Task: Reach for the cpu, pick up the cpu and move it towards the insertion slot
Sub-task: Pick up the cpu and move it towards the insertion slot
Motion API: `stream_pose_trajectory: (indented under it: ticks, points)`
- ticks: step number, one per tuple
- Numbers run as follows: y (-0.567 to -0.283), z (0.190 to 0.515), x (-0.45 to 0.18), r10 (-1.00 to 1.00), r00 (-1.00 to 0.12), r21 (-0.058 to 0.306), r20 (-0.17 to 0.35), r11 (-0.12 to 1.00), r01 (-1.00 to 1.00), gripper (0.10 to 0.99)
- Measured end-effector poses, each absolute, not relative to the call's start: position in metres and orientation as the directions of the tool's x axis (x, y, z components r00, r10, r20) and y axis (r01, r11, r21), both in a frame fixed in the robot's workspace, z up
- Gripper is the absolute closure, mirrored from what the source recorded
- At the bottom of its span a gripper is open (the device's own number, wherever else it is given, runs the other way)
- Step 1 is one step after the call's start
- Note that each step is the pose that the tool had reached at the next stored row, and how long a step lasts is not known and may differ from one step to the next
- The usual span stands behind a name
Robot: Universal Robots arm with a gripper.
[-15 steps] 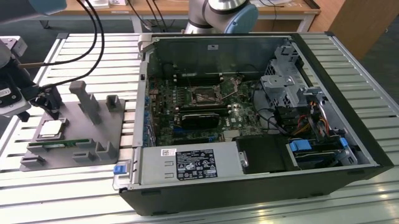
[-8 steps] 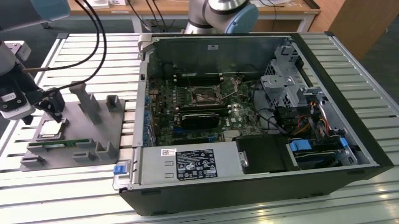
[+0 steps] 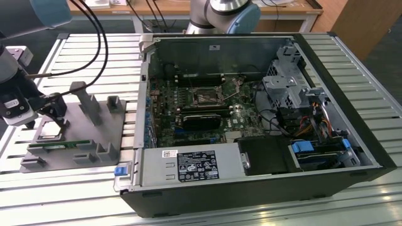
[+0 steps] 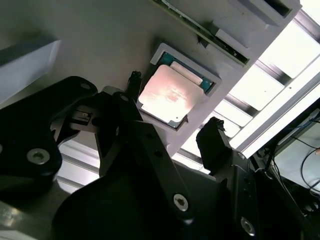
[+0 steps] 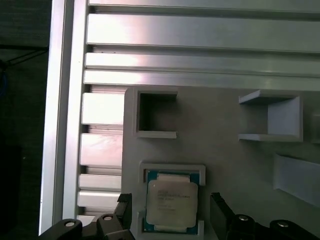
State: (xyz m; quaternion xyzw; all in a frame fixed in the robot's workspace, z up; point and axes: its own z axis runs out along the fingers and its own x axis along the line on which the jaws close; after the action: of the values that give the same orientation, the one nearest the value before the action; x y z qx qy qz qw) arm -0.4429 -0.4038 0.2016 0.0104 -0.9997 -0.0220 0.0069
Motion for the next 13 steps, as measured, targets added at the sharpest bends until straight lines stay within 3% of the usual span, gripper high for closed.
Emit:
stream_pose_trajectory:
  ticks: [13]
  points:
    - [-0.4039, 0.1908, -0.4422, -0.022, -1.0, 0.046, 0.014, 0.999, -0.021, 0.365]
